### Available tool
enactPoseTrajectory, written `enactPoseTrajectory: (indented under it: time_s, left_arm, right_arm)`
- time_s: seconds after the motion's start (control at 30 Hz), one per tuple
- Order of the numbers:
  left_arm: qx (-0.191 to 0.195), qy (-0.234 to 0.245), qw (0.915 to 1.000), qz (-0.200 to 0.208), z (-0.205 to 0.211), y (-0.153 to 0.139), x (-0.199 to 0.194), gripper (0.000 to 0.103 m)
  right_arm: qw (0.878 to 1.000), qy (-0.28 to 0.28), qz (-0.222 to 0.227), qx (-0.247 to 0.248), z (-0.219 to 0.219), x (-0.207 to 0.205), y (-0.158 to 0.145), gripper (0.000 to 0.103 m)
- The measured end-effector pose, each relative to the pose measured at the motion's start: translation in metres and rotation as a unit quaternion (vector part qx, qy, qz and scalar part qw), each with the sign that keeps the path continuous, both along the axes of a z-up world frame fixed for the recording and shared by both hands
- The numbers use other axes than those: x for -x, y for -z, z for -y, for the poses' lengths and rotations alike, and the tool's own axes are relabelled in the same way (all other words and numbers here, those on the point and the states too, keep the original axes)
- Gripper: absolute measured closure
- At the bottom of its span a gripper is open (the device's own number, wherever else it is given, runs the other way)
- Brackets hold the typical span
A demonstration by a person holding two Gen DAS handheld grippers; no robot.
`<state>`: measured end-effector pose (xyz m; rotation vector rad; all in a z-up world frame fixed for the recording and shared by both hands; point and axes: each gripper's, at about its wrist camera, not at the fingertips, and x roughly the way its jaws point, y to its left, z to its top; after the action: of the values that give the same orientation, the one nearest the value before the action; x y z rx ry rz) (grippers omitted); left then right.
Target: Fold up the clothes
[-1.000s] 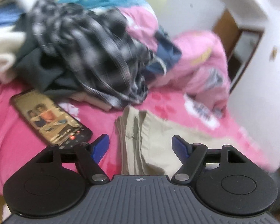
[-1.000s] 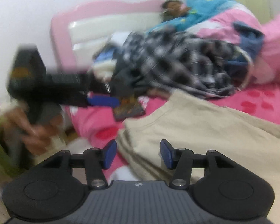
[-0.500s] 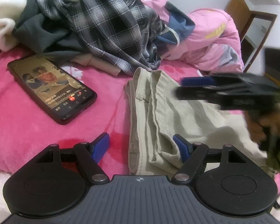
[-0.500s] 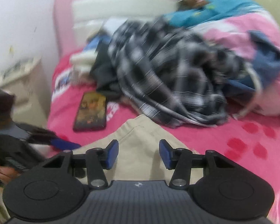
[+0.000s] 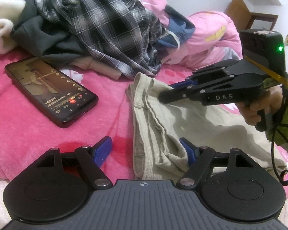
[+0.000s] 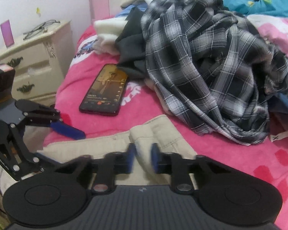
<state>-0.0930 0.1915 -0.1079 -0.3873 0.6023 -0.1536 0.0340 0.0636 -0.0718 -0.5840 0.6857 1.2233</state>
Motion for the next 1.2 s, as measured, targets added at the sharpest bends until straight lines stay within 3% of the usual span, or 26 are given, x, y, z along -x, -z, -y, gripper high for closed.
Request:
enactPoseTrajectory:
  time_s: [0.13, 0.27, 0.33, 0.43, 0.47, 0.53, 0.63, 0.7, 0.77, 0.83, 0.9, 0.93, 1.03, 1.1, 1.13, 1.2]
  left_arm:
    - [0.001, -0.001, 1.0000, -0.003, 0.000, -0.002, -0.002, 0.026]
    - [-0.003, -0.003, 1.0000, -0.006, 0.001, -0.002, -0.003, 0.026]
    - [-0.005, -0.004, 1.0000, -0.006, 0.002, -0.003, -0.002, 0.026]
    - [-0.006, -0.006, 0.9999, -0.006, 0.002, -0.003, -0.002, 0.026]
    - [-0.008, -0.005, 0.9999, -0.005, 0.003, -0.003, -0.001, 0.026]
    - [-0.013, -0.004, 0.9999, -0.005, 0.003, -0.002, -0.001, 0.026]
    - [-0.013, -0.004, 0.9998, -0.011, 0.003, -0.003, -0.003, 0.026]
    - [-0.013, -0.005, 0.9998, -0.014, 0.003, -0.003, -0.004, 0.026]
    - [-0.016, -0.007, 0.9997, -0.015, 0.004, -0.004, -0.004, 0.026]
    - [-0.020, -0.010, 0.9996, -0.016, 0.006, -0.004, -0.004, 0.026]
    - [-0.022, -0.013, 0.9995, -0.017, 0.006, -0.004, -0.004, 0.026]
    - [-0.023, -0.014, 0.9995, -0.017, 0.007, -0.004, -0.004, 0.025]
    - [-0.027, -0.018, 0.9993, -0.016, 0.008, -0.004, -0.003, 0.025]
    - [-0.032, -0.021, 0.9991, -0.017, 0.010, -0.005, -0.003, 0.025]
    - [-0.035, -0.021, 0.9990, -0.019, 0.010, -0.006, -0.004, 0.024]
    - [-0.040, -0.022, 0.9986, -0.026, 0.010, -0.009, -0.006, 0.024]
  right_arm:
    - [0.999, 0.010, 0.024, -0.041, 0.005, 0.002, -0.014, 0.099]
    - [0.999, 0.019, 0.028, -0.043, -0.002, -0.006, -0.005, 0.099]
    - [0.999, 0.036, 0.011, -0.037, -0.007, -0.012, 0.013, 0.095]
    - [0.992, 0.095, -0.030, -0.082, 0.001, -0.020, 0.020, 0.087]
    - [0.985, 0.128, -0.042, -0.107, 0.008, -0.021, 0.016, 0.076]
    - [0.964, 0.208, -0.027, -0.165, 0.028, -0.010, 0.003, 0.064]
    - [0.927, 0.293, -0.002, -0.233, 0.069, 0.021, -0.015, 0.064]
    - [0.909, 0.328, 0.001, -0.256, 0.104, 0.048, -0.019, 0.064]
    - [0.899, 0.358, 0.008, -0.252, 0.137, 0.064, -0.016, 0.065]
    - [0.881, 0.408, 0.008, -0.239, 0.179, 0.068, -0.010, 0.065]
    - [0.850, 0.473, -0.029, -0.231, 0.233, 0.062, 0.002, 0.065]
    - [0.826, 0.518, -0.036, -0.220, 0.262, 0.062, 0.009, 0.065]
    - [0.742, 0.634, -0.039, -0.212, 0.349, 0.073, 0.028, 0.065]
    - [0.667, 0.711, -0.039, -0.218, 0.402, 0.094, 0.031, 0.064]
    - [0.645, 0.729, -0.036, -0.227, 0.419, 0.105, 0.031, 0.064]
    - [0.616, 0.737, -0.041, -0.273, 0.447, 0.132, 0.030, 0.064]
